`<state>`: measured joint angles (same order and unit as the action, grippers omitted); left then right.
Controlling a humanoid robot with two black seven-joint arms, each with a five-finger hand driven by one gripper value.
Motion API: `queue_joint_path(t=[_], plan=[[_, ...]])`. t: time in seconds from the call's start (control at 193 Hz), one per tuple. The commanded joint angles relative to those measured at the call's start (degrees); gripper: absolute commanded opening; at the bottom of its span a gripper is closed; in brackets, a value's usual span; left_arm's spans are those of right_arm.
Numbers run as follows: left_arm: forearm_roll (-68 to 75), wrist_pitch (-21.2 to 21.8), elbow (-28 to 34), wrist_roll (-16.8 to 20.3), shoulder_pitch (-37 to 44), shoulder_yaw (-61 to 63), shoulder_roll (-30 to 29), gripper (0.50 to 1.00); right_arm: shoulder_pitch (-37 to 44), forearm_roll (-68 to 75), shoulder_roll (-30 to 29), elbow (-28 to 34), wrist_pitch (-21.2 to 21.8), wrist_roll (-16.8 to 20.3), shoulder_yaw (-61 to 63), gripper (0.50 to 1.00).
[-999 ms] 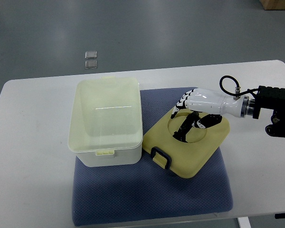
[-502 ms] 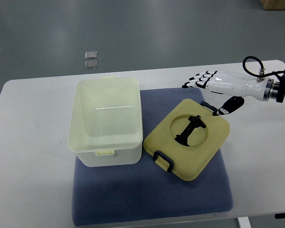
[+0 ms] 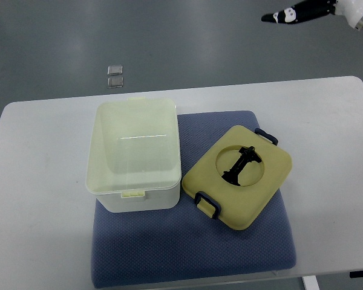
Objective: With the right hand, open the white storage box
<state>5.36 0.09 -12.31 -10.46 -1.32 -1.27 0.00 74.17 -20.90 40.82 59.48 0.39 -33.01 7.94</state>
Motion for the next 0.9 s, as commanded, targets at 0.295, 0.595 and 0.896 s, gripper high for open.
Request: queue_joint_path(t=[0.295, 0.595, 0.896], plan=[[0.0, 0.0, 0.0, 0.0, 0.0, 0.0, 0.0, 1.0, -15.1, 31.6, -21.8, -25.5, 8.2, 21.8, 29.4, 0.932], [0.1, 0.0, -0.2, 0.0, 0.0, 0.0, 0.0, 1.0, -24.4, 43.3, -26.9, -29.1, 20.4, 22.6, 35.2, 0.932], [0.1, 0.0, -0.3, 0.0, 0.0, 0.0, 0.0, 1.0, -25.7, 43.2, -28.1, -29.3, 23.6, 18.2, 35.2, 0.932]])
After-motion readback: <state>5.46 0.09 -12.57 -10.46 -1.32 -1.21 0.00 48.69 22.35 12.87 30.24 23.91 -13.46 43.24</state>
